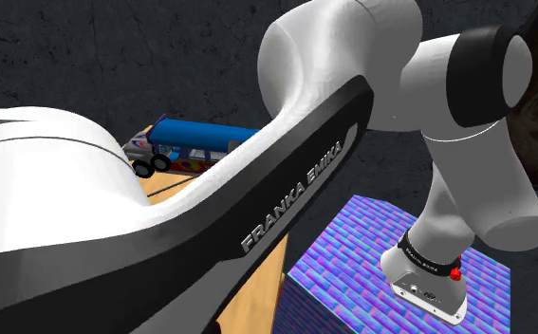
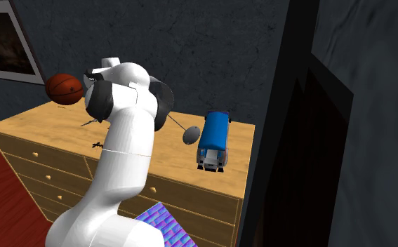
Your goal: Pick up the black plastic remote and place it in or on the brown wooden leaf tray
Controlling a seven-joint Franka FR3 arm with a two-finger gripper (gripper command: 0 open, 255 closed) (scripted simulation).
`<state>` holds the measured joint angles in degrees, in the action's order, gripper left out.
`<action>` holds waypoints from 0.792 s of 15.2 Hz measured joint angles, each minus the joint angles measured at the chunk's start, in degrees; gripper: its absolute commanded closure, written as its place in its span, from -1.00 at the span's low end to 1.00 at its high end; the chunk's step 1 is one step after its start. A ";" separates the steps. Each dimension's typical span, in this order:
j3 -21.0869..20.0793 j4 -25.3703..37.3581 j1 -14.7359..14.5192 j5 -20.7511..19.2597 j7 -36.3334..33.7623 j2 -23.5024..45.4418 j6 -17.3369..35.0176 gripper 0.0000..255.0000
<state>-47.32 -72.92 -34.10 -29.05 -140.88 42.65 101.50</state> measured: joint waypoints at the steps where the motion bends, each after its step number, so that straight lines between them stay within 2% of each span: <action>1: 0.16 -0.03 -0.36 -0.22 -0.30 0.40 0.37 1.00; 12: 1.31 -4.13 -0.14 -1.85 -1.64 2.58 6.01 1.00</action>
<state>-46.01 -77.05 -34.24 -30.91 -142.52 45.23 107.51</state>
